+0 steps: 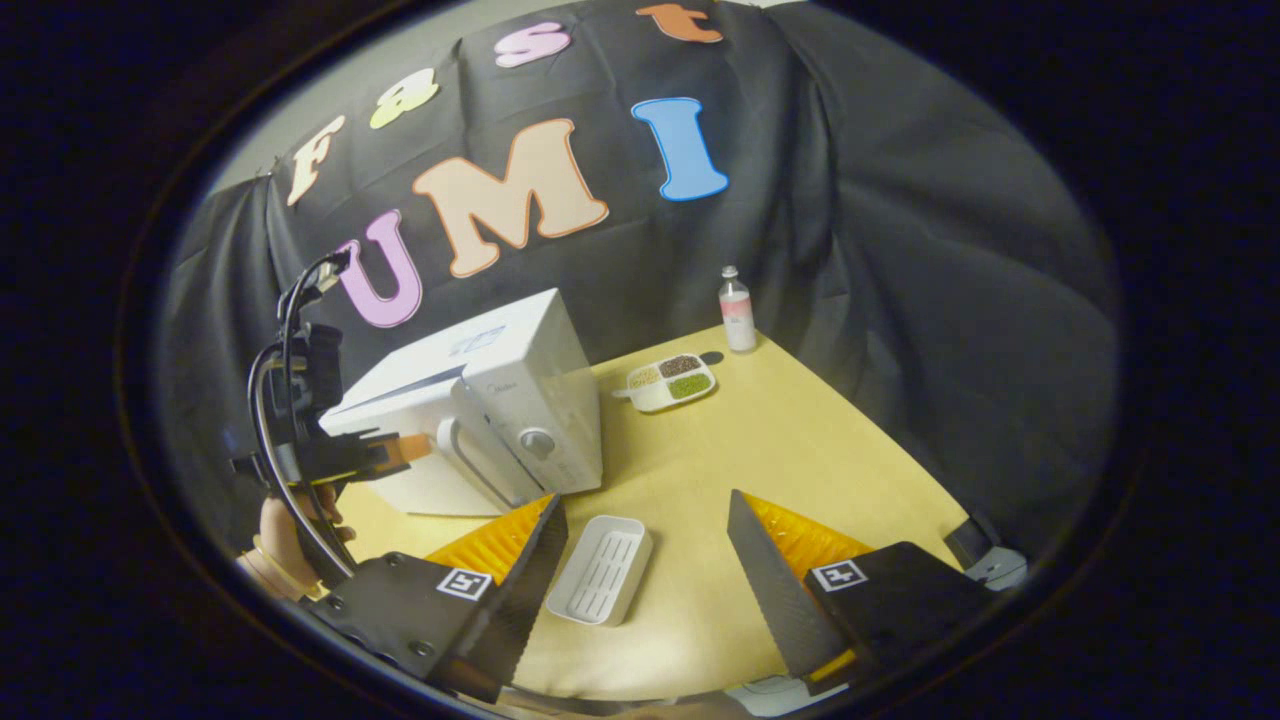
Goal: Open the microwave oven with the left hand, put the food in, and close the microwave oven.
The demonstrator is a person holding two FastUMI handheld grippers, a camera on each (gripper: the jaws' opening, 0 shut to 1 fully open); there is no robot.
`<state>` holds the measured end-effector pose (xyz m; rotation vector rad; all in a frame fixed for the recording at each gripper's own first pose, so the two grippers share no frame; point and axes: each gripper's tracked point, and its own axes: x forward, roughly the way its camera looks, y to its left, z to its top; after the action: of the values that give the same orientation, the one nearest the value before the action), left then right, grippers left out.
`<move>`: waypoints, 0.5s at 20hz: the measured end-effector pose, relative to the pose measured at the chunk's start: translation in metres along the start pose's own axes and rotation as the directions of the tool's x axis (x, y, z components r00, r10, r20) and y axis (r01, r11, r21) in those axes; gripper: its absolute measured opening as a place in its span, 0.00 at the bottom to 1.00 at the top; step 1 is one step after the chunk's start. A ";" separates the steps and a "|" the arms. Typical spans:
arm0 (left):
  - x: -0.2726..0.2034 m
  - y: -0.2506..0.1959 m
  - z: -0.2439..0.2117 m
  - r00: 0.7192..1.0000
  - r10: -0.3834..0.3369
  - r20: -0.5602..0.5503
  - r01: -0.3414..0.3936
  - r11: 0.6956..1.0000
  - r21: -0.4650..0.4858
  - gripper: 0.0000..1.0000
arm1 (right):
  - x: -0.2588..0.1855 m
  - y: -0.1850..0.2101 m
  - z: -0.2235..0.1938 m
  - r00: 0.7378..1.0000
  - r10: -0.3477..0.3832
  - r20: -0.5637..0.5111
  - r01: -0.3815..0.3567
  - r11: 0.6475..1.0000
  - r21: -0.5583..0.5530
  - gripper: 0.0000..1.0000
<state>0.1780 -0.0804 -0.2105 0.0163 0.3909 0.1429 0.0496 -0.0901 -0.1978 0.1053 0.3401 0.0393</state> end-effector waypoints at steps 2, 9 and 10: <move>0.005 0.000 0.003 1.000 0.001 0.004 -0.001 1.000 0.005 0.01 | 0.002 0.001 -0.003 1.000 0.002 -0.015 -0.002 1.000 -0.002 0.99; 0.010 -0.006 0.007 1.000 -0.012 -0.002 0.012 1.000 -0.029 0.00 | 0.015 0.008 -0.007 0.999 0.012 -0.044 -0.012 1.000 0.000 0.99; 0.010 -0.006 0.007 1.000 -0.010 -0.005 0.010 1.000 -0.024 0.01 | 0.016 0.008 -0.006 0.999 0.012 -0.044 -0.012 1.000 0.001 0.99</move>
<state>0.1906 -0.0844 -0.2080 -0.0096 0.3938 0.1378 0.0623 -0.0807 -0.2082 0.1079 0.3835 0.0538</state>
